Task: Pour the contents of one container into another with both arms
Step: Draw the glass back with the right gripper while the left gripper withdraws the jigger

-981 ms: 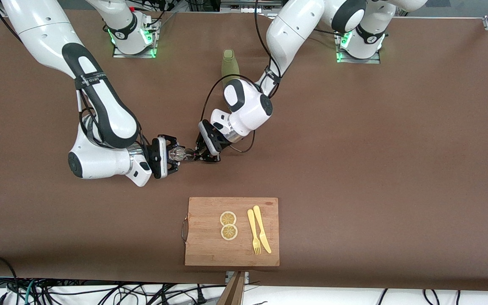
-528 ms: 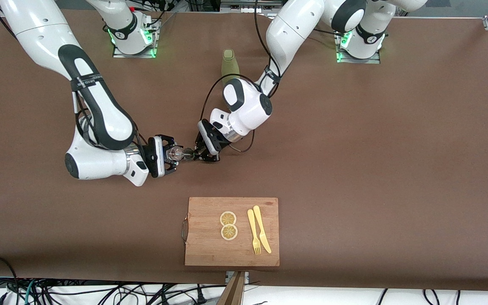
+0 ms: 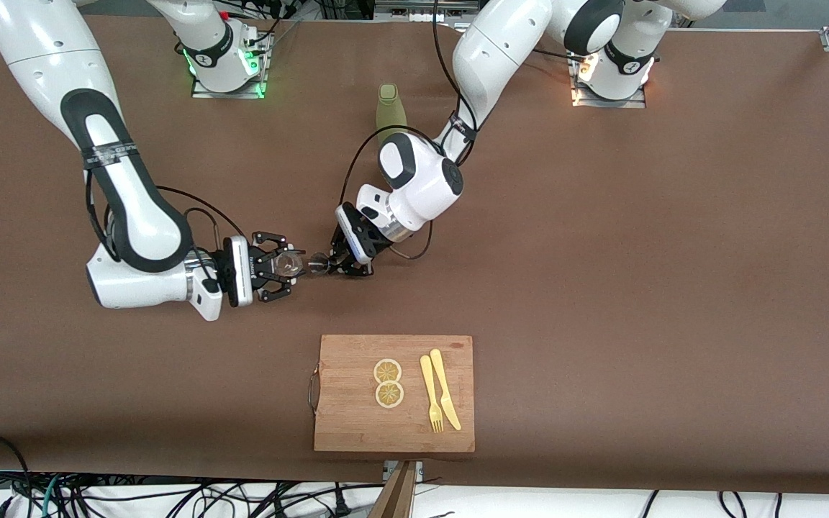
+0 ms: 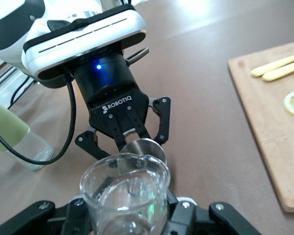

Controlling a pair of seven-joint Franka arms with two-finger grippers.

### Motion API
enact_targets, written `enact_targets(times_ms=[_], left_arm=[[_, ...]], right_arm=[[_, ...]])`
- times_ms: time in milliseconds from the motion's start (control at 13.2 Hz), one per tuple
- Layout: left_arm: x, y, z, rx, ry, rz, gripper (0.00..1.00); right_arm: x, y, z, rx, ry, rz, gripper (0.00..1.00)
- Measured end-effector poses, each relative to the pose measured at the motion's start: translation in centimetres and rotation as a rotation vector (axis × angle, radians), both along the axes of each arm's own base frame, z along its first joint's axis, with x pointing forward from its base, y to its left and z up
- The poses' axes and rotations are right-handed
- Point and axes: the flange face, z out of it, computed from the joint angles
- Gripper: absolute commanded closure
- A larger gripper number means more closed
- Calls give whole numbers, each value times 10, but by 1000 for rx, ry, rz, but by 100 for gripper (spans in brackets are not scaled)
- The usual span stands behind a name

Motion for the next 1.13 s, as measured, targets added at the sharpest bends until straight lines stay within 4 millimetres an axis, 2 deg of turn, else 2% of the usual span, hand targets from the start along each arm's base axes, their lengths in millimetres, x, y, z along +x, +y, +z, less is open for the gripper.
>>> enact_targets(times_ms=[151, 302, 604, 906, 1132], left_arm=[[10, 6, 19, -18, -12, 14, 100], [20, 13, 36, -41, -2, 4, 100], [45, 45, 44, -72, 50, -75, 100], [82, 114, 49, -127, 73, -227, 100], [101, 174, 46, -203, 49, -374, 100]], right_arm=[[4, -27, -3, 69, -29, -31, 58], [7, -62, -13, 113, -71, -52, 58], [7, -132, -31, 137, -154, -78, 58], [-5, -184, -60, 207, -221, -87, 58], [-19, -207, -89, 228, -253, -88, 58]])
